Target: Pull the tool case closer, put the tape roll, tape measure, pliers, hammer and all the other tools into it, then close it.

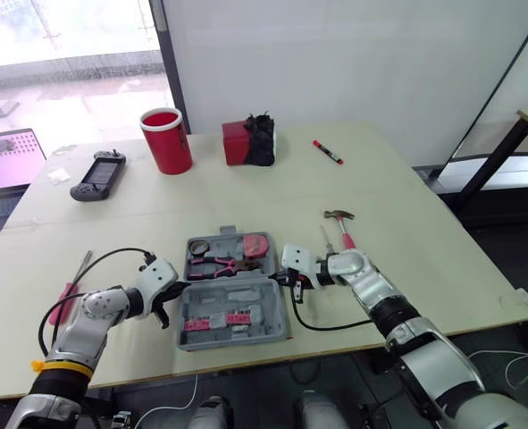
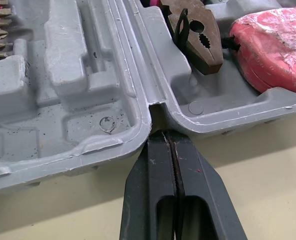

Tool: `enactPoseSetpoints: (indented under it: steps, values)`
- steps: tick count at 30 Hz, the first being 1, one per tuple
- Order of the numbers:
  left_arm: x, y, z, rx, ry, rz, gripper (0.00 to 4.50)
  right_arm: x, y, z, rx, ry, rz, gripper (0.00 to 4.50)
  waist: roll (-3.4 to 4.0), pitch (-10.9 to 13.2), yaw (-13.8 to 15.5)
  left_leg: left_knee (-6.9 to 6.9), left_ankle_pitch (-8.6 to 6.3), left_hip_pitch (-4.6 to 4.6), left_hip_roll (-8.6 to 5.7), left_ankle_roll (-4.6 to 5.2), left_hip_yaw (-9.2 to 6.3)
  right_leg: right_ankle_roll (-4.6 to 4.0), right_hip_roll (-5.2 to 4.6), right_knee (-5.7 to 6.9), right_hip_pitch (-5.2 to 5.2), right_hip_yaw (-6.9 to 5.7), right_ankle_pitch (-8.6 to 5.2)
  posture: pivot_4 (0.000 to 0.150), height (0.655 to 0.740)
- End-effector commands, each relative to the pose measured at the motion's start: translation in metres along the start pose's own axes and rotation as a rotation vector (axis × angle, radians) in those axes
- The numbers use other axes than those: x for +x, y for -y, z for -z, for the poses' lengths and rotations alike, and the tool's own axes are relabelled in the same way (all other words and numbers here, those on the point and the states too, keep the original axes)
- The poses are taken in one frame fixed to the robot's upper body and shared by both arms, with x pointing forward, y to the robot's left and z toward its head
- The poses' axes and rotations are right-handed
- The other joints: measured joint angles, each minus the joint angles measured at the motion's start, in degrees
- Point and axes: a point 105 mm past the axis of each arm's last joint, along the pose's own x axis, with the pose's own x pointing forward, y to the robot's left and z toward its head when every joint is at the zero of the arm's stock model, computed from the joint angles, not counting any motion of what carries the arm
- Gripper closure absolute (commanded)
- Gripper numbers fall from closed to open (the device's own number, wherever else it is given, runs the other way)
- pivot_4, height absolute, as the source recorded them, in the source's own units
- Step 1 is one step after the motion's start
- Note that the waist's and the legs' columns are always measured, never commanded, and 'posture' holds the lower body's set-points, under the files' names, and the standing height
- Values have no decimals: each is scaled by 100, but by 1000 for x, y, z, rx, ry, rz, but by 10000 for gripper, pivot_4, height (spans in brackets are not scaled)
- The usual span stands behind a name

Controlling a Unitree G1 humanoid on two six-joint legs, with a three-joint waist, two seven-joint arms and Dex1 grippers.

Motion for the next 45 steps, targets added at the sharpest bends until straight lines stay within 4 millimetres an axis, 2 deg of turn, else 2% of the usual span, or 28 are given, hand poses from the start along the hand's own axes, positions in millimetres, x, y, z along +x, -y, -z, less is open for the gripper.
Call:
enactPoseSetpoints:
  steps: [1,11,23,37,45]
  values:
    - [5,11,-3,0,14,54,44744,7,1,-12,-32,26,-10,45000,0,0,2,0,0,0,0,0,0,0,0,0,0,0,0,1500,7400]
    - [14,27,-13,6,55,123,44744,1,5,-5,-32,5,-2,45000,0,0,30,2,0,-1,-2,0,1,0,-3,-1,4,-1,0,1500,7400]
    - [22,25,-24,20,82,127,44744,-7,11,0,-30,-15,15,45000,0,0,67,3,0,-1,-5,0,1,0,-6,-1,7,-1,0,1500,7400]
    - [26,27,-22,32,76,125,44744,-5,-3,8,-16,-23,-20,45000,1,0,165,4,0,-5,-8,0,4,1,-12,-6,6,-1,0,1500,7400]
    - [28,32,-21,36,77,148,44744,-13,-5,16,10,-38,3,45000,2,-1,181,4,0,-5,-13,0,4,2,-16,-7,9,-2,-1,1500,7400]
